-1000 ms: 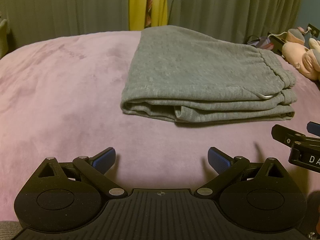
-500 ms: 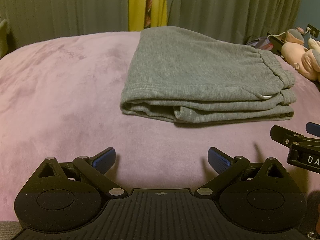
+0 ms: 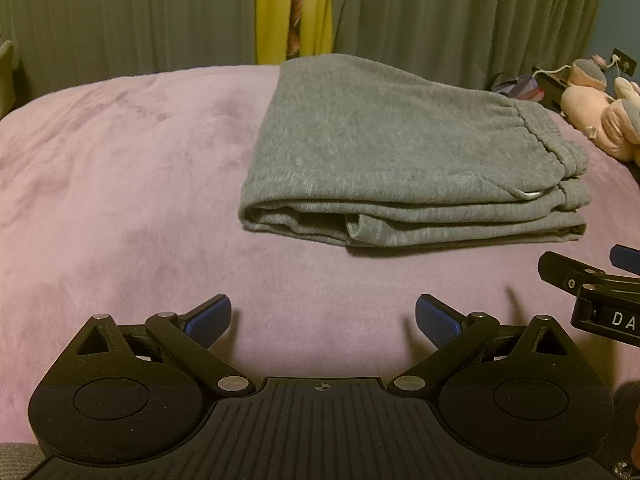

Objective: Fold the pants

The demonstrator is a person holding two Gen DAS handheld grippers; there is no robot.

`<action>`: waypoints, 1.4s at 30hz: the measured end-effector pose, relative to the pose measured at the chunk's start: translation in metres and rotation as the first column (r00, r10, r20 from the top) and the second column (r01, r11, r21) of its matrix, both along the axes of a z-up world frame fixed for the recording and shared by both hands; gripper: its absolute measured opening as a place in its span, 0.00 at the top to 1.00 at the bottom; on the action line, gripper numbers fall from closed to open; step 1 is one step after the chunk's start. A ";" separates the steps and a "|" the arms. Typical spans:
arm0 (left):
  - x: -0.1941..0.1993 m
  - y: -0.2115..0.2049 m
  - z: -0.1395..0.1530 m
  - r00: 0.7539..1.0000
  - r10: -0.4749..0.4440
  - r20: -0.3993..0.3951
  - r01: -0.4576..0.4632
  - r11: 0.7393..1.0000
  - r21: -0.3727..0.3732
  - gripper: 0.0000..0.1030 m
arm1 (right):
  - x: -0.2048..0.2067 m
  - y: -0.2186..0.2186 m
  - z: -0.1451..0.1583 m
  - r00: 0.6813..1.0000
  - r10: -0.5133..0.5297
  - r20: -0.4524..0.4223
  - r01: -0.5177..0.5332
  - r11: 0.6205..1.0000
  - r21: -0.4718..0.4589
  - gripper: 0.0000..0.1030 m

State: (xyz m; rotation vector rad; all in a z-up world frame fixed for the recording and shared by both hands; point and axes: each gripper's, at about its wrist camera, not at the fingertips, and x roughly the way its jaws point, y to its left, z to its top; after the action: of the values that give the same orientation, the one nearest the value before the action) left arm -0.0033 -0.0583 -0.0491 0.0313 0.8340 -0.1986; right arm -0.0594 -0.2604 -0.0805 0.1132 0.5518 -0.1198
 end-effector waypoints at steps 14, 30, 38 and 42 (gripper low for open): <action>0.000 0.001 0.000 1.000 -0.003 -0.001 0.003 1.000 -0.002 0.01 | -0.001 0.000 -0.001 1.000 -0.001 -0.002 0.001 1.000 0.001 0.04; -0.001 -0.001 -0.001 1.000 -0.019 -0.005 0.019 1.000 -0.005 0.01 | -0.001 -0.002 -0.001 1.000 0.001 -0.002 -0.001 1.000 -0.001 0.04; 0.000 0.002 -0.001 1.000 -0.021 -0.005 0.021 1.000 -0.013 0.01 | -0.001 -0.001 -0.001 1.000 0.001 -0.003 -0.001 1.000 -0.002 0.04; 0.000 0.003 -0.001 1.000 -0.019 -0.004 0.019 1.000 -0.015 0.01 | -0.001 -0.001 -0.001 1.000 0.001 -0.007 -0.001 1.000 -0.005 0.04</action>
State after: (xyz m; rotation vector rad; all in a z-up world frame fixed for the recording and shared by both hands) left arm -0.0031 -0.0553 -0.0505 0.0249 0.8362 -0.2232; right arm -0.0607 -0.2614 -0.0818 0.1076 0.5582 -0.1204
